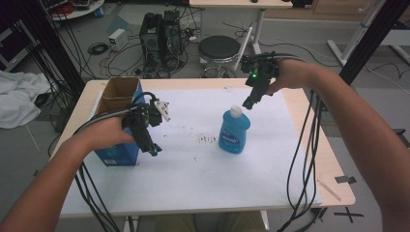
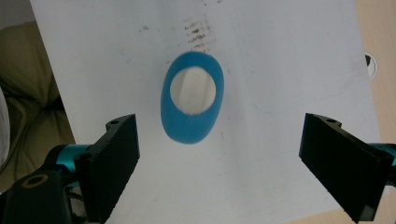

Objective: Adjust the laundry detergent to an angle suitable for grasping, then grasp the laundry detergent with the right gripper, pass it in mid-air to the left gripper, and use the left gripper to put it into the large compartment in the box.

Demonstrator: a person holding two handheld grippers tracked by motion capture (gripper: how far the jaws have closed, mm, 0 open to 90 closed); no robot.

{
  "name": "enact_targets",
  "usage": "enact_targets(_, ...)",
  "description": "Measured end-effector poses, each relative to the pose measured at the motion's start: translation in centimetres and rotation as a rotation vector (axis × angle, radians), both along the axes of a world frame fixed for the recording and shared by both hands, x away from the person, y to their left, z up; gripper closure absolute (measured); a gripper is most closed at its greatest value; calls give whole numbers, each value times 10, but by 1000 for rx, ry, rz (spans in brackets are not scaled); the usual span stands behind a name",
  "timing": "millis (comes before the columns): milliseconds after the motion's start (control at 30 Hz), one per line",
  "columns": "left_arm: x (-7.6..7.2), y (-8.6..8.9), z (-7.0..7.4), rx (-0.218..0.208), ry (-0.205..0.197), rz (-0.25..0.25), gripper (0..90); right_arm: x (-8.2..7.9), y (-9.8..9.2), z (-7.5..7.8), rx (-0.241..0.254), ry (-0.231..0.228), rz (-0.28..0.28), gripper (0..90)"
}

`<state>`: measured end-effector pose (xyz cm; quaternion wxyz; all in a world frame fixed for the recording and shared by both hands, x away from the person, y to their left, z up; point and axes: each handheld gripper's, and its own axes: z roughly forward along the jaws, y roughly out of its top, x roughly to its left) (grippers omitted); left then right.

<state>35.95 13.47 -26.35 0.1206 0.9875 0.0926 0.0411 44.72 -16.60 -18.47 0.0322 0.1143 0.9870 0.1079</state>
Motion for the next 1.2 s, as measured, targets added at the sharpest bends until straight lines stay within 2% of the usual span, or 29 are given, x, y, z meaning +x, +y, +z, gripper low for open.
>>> enact_targets(33,0,0,0,7,2,-2,116,-1,-5,-2,26,1,-13,113)
enact_targets(67,0,-1,0,0,1,-2,116,-1,-9,-2,19,2,-19,113)
enact_targets(133,1,-1,0,19,-1,-20,116,-3,-18,-2,23,1,-37,113)
enact_targets(200,-1,-2,-2,-17,3,14,116,-4,-26,-4,29,1,-36,113)
enact_targets(333,-1,-2,-1,-2,0,3,116,-8,-41,-10,34,4,-54,113)
enact_targets(467,-3,-2,-2,-24,2,14,116,-13,-49,-11,38,5,-69,113)
enact_targets(500,-3,-2,-1,-20,-4,13,116,-13,-50,-11,36,4,-67,113)
enact_targets(533,-2,-2,1,18,-5,-26,116,-14,-51,-11,40,2,-76,113)
enact_targets(567,-6,-3,-3,-58,-1,45,116,-15,-51,-11,40,1,-78,113)
enact_targets(600,-7,-2,-3,-54,1,39,116,-15,-52,-12,36,-4,-76,113)
enact_targets(633,-2,-1,2,31,-11,-40,116,-16,-53,-13,30,-12,-83,113)
enact_targets(667,-5,-2,-1,-7,-4,-7,116,-16,-54,-13,27,-15,-92,113)
enact_targets(767,-8,-3,-1,-34,-7,19,116,-19,-58,-16,33,-22,-100,113)
enact_targets(800,-7,-3,0,-12,-11,-8,116,-20,-59,-17,38,-22,-109,113)
enact_targets(833,-8,-3,0,-28,-15,11,116,-21,-60,-18,37,-22,-108,113)
enact_targets(867,-7,-4,1,-8,-16,-8,116,-21,-62,-19,36,-27,-104,113)
enact_targets(933,-8,-5,2,-16,-18,-4,116,-23,-64,-20,46,-34,-121,113)
enact_targets(1033,-9,-6,4,0,-26,-14,116,-27,-67,-22,52,-44,-125,113)
enact_targets(1067,-9,-7,3,-13,-21,-8,116,-28,-69,-23,53,-47,-134,113)
enact_targets(1200,-7,-8,1,-14,-16,-12,116,-30,-74,-27,73,-55,-162,113)
